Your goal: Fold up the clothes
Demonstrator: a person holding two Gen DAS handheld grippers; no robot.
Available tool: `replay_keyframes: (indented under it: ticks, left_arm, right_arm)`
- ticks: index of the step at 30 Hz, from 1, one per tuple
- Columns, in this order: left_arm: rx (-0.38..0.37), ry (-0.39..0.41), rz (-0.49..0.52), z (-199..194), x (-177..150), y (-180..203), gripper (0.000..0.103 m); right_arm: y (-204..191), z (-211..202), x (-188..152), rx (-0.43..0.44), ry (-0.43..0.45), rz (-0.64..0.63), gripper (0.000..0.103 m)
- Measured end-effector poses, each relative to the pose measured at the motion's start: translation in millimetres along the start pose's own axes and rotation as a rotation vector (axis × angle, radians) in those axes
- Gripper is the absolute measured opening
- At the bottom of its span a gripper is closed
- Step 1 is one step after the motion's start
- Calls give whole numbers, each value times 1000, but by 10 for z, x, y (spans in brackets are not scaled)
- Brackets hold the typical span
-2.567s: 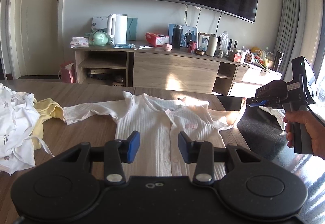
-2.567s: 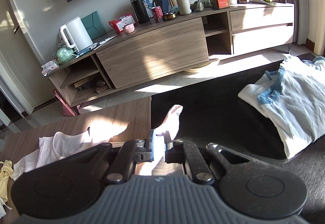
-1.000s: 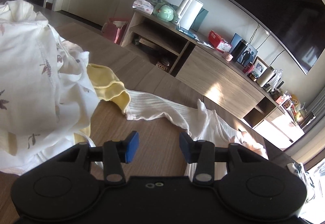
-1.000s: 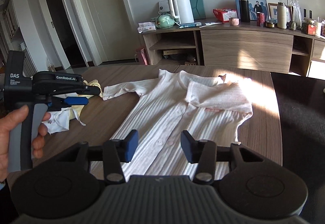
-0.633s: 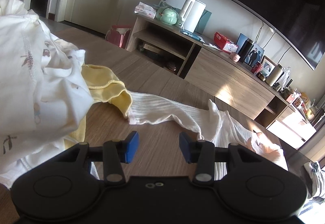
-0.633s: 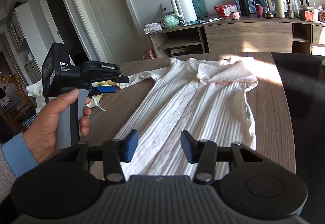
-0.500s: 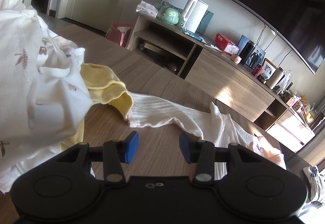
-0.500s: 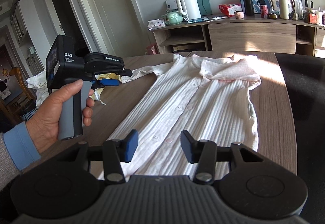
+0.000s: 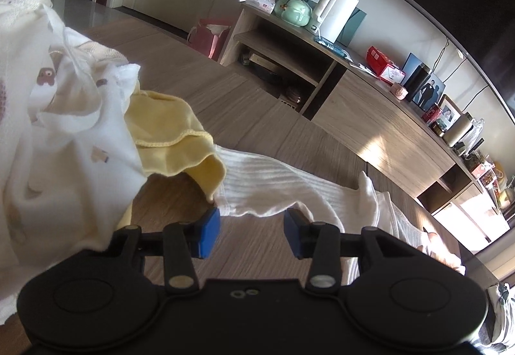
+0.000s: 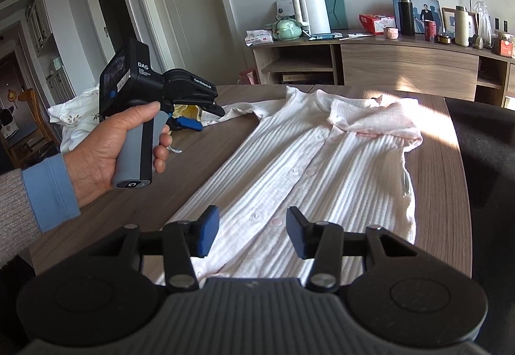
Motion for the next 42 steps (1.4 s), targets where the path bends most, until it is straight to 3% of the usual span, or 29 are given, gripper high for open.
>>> replay_keyframes:
  ticks: [8,15,18,27,33,37,39,41,42]
  left_arm:
    - [93,15,101,13,-21,122,43]
    - [47,12,121,138,80,205,38]
    - [22,15,117,175,66,209,0]
    - [-56,76,38,105,164,90,0]
    - [-82,118,64,-47,249,142,0]
    - [-66,145,159,-123,268,272,0]
    - [-57,133,190,-120,278,325,0]
    - [-60,70,145,-57,291,288,0]
    - [-47,53,115,-33,292,254,5]
  right_arm:
    - [135,114,275,-86,-15,-10,52]
    - [220,160,566,-114,34,-20,53]
    - [232,186,553,-111,31,-16,53]
    - [228,212,526,-96,23,-16,53]
    - [211,193,572,-91,39,-18,53]
    - [221,192,564,-87,36,-4,53]
    - [234,202,549,-82,28,11,53]
    - [237,201,537,-81,26,16,53]
    - [238,200,533,-80,26,15,53]
Point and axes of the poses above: each gripper's, at about its wrist camera, not at the fingertips, and z roughly the way its jaws point, y to its right, x to its top, the point moved 2 cm from there along z, roughly the way its jaws point, and after that the axes turned 1 degree about -z, right-handed, at the moved point
